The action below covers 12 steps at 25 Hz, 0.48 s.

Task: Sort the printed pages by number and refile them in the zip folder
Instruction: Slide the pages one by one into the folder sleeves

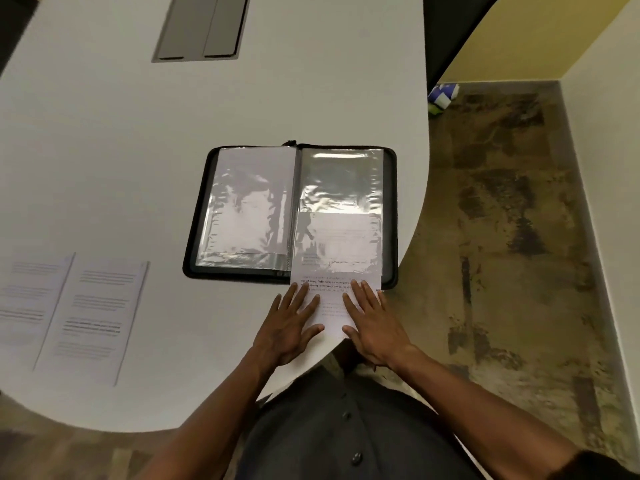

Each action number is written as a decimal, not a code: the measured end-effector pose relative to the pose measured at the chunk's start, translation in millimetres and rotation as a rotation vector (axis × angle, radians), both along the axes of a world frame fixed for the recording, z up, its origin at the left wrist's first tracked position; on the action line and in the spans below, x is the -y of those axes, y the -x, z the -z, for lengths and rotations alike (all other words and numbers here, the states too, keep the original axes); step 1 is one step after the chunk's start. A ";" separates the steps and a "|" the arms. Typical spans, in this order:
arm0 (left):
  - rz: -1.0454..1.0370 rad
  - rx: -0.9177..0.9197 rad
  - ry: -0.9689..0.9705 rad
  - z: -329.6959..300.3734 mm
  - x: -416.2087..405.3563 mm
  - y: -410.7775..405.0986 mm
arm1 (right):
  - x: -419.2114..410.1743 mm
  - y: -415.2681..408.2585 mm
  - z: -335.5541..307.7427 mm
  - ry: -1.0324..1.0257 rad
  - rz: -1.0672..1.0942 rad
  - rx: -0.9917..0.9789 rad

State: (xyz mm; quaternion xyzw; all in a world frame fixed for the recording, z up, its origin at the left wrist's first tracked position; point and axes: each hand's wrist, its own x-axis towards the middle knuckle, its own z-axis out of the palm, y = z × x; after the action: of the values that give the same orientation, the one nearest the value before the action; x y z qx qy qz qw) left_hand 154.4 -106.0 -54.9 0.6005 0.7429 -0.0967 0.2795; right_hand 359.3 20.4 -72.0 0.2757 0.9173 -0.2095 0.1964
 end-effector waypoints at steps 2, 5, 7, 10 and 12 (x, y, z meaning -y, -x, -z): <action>-0.018 0.011 -0.010 -0.1 -4.9 -2.9 | -7.1 0.7 -0.6 -0.005 0.003 0.013; -0.021 0.008 -0.014 2.1 -13.9 -2.1 | -17.5 4.6 -2.1 -0.011 0.007 0.025; -0.011 0.015 -0.050 1.7 -19.7 0.5 | -20.3 9.0 -2.5 -0.008 0.029 0.015; 0.033 0.053 -0.060 2.1 -24.9 2.9 | -15.0 15.0 -5.3 -0.014 0.092 -0.013; 0.050 0.056 -0.037 0.9 -31.3 6.0 | -9.2 16.7 -6.3 -0.031 0.132 -0.042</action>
State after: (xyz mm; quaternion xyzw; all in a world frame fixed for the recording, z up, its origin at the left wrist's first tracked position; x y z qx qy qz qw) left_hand 148.4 -74.7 -55.8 0.6265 0.7212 -0.0731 0.2866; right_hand 342.6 29.5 -65.7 0.3340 0.9042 -0.2135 0.1587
